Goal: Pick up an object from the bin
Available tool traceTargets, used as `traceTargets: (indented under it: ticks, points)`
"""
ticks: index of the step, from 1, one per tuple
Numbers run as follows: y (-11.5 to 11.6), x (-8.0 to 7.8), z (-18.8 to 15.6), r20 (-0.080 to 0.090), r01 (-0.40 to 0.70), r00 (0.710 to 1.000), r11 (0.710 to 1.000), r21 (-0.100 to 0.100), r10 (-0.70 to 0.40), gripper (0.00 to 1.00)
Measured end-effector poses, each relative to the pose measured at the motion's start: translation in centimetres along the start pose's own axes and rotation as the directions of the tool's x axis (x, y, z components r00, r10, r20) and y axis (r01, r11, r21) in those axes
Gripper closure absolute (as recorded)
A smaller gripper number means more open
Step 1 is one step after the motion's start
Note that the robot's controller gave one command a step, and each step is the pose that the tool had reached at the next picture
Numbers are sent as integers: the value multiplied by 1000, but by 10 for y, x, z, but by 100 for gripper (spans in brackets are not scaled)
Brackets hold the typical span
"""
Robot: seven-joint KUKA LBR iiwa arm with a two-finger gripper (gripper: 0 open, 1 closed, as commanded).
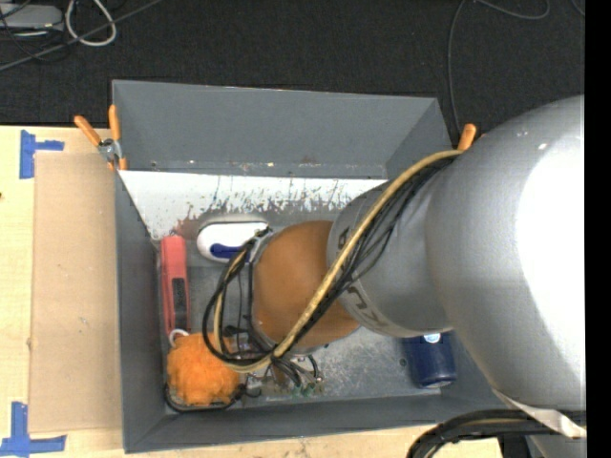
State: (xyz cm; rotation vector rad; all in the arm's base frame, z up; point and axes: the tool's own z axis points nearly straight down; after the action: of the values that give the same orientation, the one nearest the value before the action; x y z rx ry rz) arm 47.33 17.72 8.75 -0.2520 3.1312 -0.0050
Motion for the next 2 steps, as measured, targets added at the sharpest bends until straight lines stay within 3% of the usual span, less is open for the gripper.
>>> traceTargets:
  ticks: [2]
  points:
    - [0, 0, 0, 0, -1, 1000, 1000, 0, 1, 100]
